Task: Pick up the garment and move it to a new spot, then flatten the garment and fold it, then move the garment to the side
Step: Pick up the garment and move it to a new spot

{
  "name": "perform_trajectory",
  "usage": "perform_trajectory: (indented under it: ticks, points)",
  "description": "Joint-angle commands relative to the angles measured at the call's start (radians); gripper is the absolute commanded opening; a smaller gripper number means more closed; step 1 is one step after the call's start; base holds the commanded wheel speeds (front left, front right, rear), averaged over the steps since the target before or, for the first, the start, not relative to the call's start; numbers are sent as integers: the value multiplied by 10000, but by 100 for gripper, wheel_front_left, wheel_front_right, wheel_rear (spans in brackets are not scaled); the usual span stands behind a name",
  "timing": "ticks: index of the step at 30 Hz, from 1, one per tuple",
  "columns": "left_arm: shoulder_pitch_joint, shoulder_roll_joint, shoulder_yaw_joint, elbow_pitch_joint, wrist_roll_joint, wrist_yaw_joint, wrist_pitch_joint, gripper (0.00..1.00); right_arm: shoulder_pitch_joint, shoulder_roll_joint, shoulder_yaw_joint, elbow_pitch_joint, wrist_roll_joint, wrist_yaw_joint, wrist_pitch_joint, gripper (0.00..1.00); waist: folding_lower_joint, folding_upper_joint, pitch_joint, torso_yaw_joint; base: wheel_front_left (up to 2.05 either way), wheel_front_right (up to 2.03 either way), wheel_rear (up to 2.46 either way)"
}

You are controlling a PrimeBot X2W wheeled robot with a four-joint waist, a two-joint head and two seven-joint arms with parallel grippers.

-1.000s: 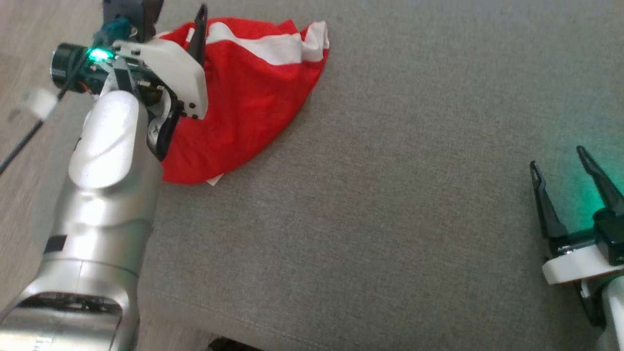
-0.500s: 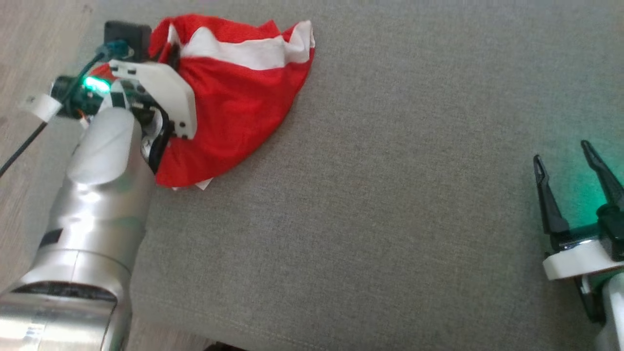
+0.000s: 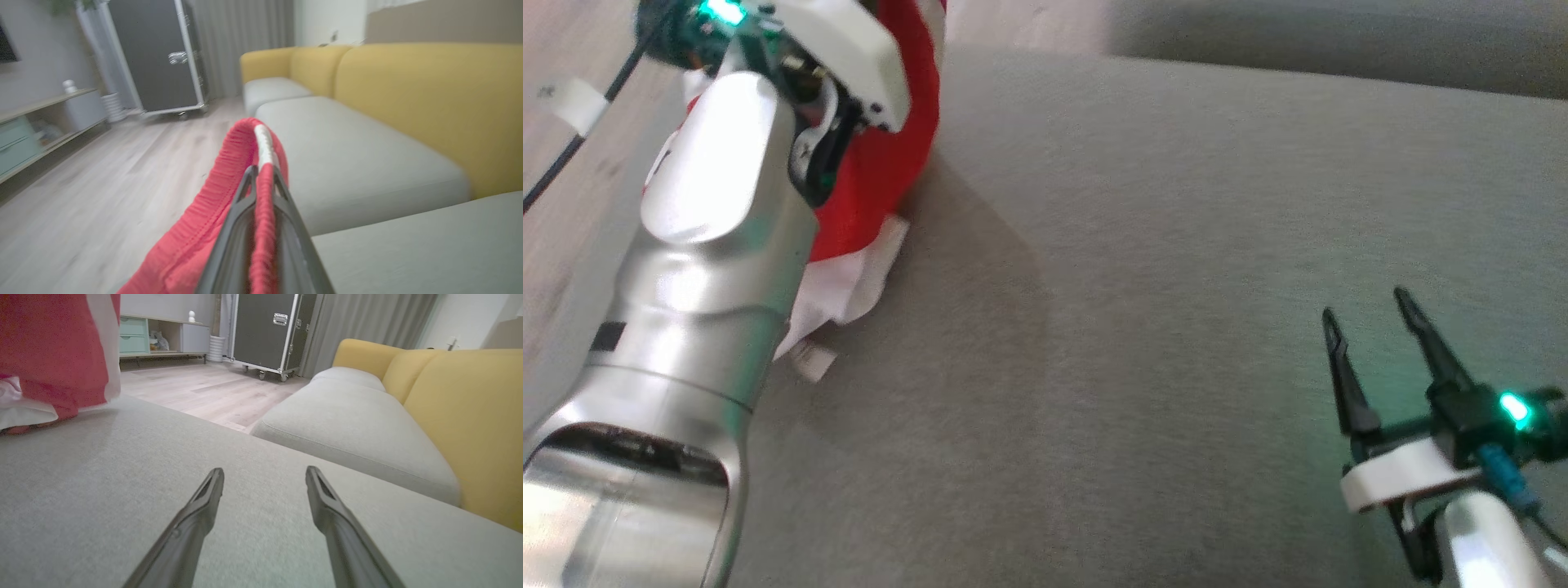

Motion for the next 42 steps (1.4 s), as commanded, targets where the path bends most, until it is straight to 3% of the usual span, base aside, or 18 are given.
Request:
perform_trajectory:
  ticks: [1,4,7,12,17,23,31,32,33,34,42]
  points:
    - [-642,503,-127,-874,-600,-53,144,0,202,59,291,-187,-82,-7,-111,100,1,-1,-1069,-1333,0,0,0]
    - [-660,777,-540,-1471,-1150,-53,288,0,384,192,355,-117,-119,-7,-111,100,1,-1,-1365,-1927,0,0,0]
    - [-687,1051,-858,-2511,-2253,-54,374,0,646,390,505,-67,-120,-7,-111,100,1,-1,-1758,-3186,0,0,0]
    - [-720,1020,-827,-3163,-3236,-54,10,0,822,540,449,-73,-58,-7,-111,100,1,-1,-1886,-4569,0,0,0]
    - [-190,692,-1040,-3061,-3748,-55,-426,0,931,674,411,-48,50,-7,-111,100,1,-1,-1800,-5470,0,0,0]
    - [2067,333,-1902,-2448,-3847,-55,-1269,0,920,799,462,-69,241,-7,-111,100,1,-1,-1402,-5924,0,0,0]
    - [4929,-225,-3215,-938,-3247,-48,-3163,0,902,843,374,-60,455,-7,-111,100,1,-1,-877,-5428,0,0,0]
    - [5119,-278,-3369,-774,-3086,-30,-3310,10,907,844,356,-52,466,-7,-111,100,1,-1,-870,-5296,0,0,0]
    - [5264,-330,-3425,-656,-2963,69,-3431,79,911,844,338,-44,461,-7,-111,100,1,-1,-872,-5159,0,0,0]
    - [5371,-378,-3438,-592,-2828,222,-3516,100,920,845,294,-41,463,-7,-111,100,1,-1,-896,-5002,0,0,0]
    - [6962,-520,-1906,-2902,-1138,1531,-3601,100,1233,847,95,-79,540,-7,-111,100,1,-1,-1636,-3765,0,0,0]
